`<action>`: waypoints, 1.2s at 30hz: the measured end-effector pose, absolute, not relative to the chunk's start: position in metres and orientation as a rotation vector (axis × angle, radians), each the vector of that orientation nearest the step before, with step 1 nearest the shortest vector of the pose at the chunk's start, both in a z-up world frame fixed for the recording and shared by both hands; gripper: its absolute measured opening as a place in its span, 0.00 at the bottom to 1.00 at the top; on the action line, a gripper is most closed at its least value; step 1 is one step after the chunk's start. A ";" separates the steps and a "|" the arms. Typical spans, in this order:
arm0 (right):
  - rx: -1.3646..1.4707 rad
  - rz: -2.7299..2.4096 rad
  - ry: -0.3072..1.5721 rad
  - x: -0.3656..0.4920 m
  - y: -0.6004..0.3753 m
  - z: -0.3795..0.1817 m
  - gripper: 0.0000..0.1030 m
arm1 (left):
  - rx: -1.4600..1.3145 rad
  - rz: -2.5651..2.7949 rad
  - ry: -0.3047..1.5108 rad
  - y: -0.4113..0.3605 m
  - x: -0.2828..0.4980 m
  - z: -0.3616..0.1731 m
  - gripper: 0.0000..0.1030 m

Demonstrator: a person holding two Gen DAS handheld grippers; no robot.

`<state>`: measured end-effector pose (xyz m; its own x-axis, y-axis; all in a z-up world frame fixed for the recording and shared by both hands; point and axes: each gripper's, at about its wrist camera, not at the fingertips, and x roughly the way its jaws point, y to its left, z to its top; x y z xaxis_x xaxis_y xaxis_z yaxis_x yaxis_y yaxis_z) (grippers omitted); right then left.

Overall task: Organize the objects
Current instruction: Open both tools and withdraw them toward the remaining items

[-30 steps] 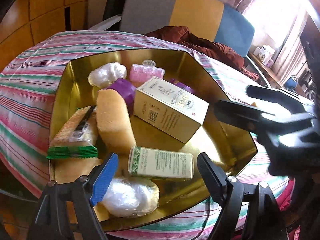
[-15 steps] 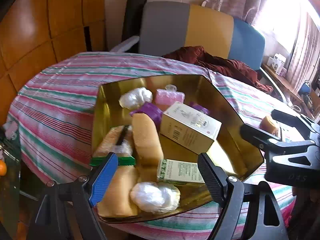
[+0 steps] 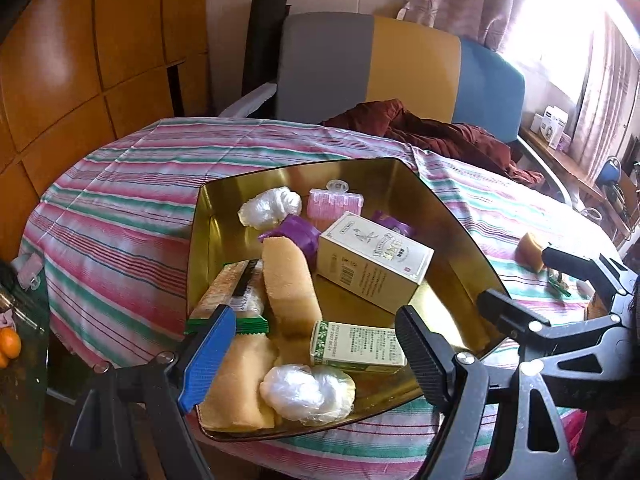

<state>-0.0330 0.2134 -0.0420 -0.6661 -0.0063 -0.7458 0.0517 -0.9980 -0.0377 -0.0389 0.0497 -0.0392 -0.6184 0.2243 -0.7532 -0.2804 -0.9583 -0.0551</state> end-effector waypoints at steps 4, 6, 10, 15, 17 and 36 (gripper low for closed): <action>1.274 -2.837 0.090 -0.029 0.215 -0.044 1.00 | -1.197 2.577 0.092 0.052 -0.038 -0.040 0.81; 1.273 -2.842 0.077 -0.027 0.217 -0.044 1.00 | -1.192 2.579 0.103 0.053 -0.036 -0.040 0.81; 1.268 -2.854 0.064 -0.024 0.222 -0.043 1.00 | -1.179 2.578 0.117 0.055 -0.034 -0.038 0.81; 1.270 -2.868 0.044 -0.023 0.227 -0.043 1.00 | -1.157 2.589 0.161 0.060 -0.030 -0.036 0.81; 1.274 -2.871 0.037 -0.021 0.230 -0.044 1.00 | -1.157 2.591 0.184 0.062 -0.030 -0.036 0.81; 1.354 -2.956 -0.061 -0.003 0.289 -0.055 1.00 | -1.116 2.571 0.335 0.085 -0.019 -0.036 0.81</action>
